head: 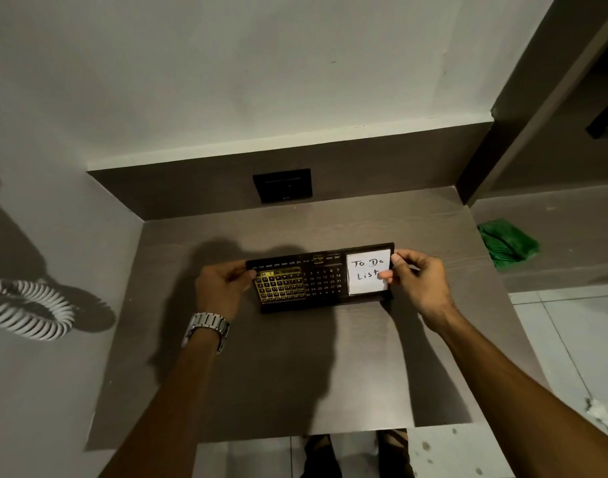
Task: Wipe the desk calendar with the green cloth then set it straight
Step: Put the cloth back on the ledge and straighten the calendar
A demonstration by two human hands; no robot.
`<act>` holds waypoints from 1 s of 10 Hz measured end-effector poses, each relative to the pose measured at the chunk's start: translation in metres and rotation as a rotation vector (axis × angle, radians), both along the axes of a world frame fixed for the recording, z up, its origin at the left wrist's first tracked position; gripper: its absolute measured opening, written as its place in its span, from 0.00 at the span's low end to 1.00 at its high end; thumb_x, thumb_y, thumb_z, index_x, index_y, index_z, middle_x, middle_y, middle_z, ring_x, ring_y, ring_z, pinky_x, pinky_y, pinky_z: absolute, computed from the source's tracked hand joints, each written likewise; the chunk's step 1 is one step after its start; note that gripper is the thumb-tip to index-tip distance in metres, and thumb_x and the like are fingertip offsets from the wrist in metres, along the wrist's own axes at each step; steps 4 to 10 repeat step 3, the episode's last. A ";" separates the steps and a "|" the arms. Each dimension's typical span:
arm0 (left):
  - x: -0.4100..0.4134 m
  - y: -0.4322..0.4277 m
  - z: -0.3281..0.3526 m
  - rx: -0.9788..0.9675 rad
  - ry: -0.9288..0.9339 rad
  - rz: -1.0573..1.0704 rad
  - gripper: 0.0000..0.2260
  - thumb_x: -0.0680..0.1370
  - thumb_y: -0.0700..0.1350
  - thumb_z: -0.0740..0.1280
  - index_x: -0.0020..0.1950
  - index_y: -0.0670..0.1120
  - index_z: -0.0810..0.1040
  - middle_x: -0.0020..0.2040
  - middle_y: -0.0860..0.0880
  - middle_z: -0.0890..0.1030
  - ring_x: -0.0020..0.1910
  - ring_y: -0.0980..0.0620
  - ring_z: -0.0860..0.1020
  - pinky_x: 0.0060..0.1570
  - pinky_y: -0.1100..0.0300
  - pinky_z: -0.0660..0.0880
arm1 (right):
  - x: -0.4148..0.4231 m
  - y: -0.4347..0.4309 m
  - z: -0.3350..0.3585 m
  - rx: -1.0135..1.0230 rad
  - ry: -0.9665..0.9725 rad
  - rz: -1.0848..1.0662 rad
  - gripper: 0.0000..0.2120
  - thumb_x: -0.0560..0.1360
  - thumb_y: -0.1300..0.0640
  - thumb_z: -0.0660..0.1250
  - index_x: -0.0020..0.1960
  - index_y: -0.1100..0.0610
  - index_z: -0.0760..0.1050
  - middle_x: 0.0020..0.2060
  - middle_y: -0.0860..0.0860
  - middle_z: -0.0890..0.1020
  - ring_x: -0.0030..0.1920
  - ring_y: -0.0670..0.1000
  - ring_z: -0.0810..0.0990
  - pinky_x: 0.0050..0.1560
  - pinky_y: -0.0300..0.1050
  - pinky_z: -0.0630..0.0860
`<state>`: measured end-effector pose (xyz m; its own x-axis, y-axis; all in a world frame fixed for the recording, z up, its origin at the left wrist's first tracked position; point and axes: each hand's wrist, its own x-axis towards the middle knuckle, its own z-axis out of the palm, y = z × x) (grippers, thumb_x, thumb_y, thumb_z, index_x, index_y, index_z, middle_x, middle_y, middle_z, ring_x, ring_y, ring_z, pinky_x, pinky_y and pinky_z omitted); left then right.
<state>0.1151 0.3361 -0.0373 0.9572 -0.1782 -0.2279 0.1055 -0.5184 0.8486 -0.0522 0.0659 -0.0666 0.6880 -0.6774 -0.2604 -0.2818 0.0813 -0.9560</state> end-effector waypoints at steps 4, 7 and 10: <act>0.013 -0.010 0.062 0.373 -0.590 -0.171 0.33 0.72 0.63 0.67 0.71 0.47 0.68 0.71 0.44 0.71 0.73 0.44 0.65 0.69 0.44 0.66 | 0.009 -0.016 0.116 -0.399 -0.183 0.068 0.10 0.79 0.52 0.65 0.59 0.49 0.80 0.48 0.47 0.84 0.40 0.46 0.82 0.36 0.36 0.77; 0.013 -0.010 0.062 0.373 -0.590 -0.171 0.33 0.72 0.63 0.67 0.71 0.47 0.68 0.71 0.44 0.71 0.73 0.44 0.65 0.69 0.44 0.66 | 0.009 -0.016 0.116 -0.399 -0.183 0.068 0.10 0.79 0.52 0.65 0.59 0.49 0.80 0.48 0.47 0.84 0.40 0.46 0.82 0.36 0.36 0.77; 0.013 -0.010 0.062 0.373 -0.590 -0.171 0.33 0.72 0.63 0.67 0.71 0.47 0.68 0.71 0.44 0.71 0.73 0.44 0.65 0.69 0.44 0.66 | 0.009 -0.016 0.116 -0.399 -0.183 0.068 0.10 0.79 0.52 0.65 0.59 0.49 0.80 0.48 0.47 0.84 0.40 0.46 0.82 0.36 0.36 0.77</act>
